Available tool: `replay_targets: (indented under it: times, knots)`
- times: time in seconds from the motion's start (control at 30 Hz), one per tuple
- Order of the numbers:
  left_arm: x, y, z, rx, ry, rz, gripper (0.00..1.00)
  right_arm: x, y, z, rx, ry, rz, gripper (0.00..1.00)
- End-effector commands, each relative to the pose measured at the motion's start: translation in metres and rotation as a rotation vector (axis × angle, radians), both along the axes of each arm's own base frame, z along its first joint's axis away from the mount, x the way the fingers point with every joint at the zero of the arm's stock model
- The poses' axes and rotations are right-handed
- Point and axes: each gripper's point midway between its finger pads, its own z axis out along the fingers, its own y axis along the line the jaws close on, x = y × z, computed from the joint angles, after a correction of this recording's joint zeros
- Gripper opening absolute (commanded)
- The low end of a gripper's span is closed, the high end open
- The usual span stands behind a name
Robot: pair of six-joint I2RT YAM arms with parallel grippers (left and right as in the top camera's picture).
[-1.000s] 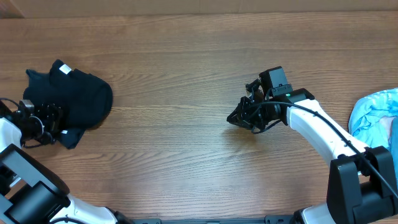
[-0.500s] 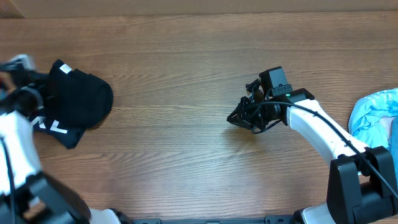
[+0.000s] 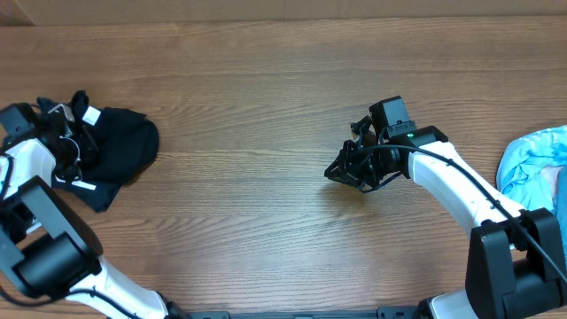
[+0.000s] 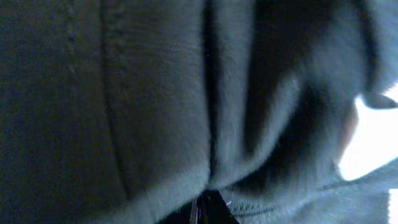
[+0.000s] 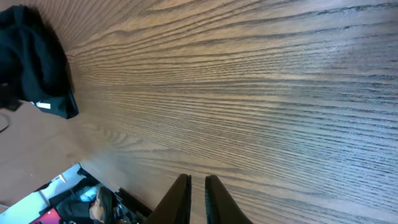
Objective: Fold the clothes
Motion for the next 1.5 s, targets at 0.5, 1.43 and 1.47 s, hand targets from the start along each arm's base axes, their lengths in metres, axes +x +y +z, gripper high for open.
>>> replay_targets:
  times: [0.5, 1.43, 1.47]
  knots:
    - [-0.038, 0.044, 0.006, -0.114, 0.030, 0.265, 0.13, -0.006, 0.000, 0.005, -0.003, -0.022, 0.040, 0.13]
    - [-0.121, -0.286, 0.245, 0.234, -0.124, -0.776, 0.61, -0.008, -0.130, 0.285, 0.004, -0.878, -0.133, 0.38]
    - [-0.126, -0.288, 0.254, 0.240, -0.156, -0.782, 1.00, -0.016, -0.130, 0.291, -0.005, -0.897, -0.138, 0.56]
